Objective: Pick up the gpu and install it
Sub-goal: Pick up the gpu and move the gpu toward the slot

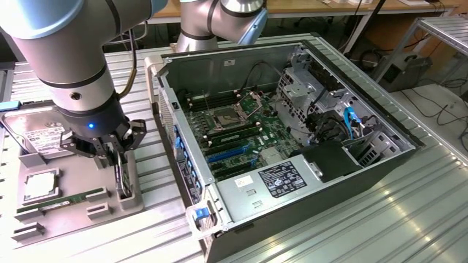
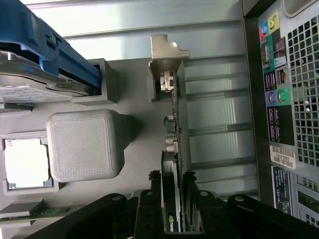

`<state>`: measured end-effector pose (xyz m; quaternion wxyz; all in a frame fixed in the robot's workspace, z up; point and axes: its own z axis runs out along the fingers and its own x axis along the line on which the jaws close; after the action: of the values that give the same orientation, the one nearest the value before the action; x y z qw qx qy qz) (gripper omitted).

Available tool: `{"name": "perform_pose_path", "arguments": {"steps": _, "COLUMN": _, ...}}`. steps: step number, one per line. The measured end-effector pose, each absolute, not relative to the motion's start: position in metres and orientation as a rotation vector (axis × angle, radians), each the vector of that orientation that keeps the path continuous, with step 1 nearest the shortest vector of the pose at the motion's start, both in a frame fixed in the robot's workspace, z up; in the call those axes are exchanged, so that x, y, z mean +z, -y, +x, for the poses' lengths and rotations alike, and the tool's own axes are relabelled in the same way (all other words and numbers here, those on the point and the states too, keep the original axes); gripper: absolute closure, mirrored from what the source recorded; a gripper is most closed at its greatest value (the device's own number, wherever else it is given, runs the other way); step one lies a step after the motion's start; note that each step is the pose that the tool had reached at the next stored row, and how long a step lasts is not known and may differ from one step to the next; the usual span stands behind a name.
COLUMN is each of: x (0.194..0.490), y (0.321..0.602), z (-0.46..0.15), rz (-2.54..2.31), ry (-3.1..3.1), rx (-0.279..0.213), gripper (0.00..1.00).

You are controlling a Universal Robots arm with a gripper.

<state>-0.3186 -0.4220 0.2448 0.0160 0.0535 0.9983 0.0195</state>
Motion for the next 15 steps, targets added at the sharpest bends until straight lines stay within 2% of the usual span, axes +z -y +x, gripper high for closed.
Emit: {"name": "perform_pose_path", "arguments": {"steps": 15, "x": 0.2434, "y": 0.422, "z": -0.3186, "rz": 0.04, "ry": -3.11, "rx": 0.063, "gripper": 0.74}}
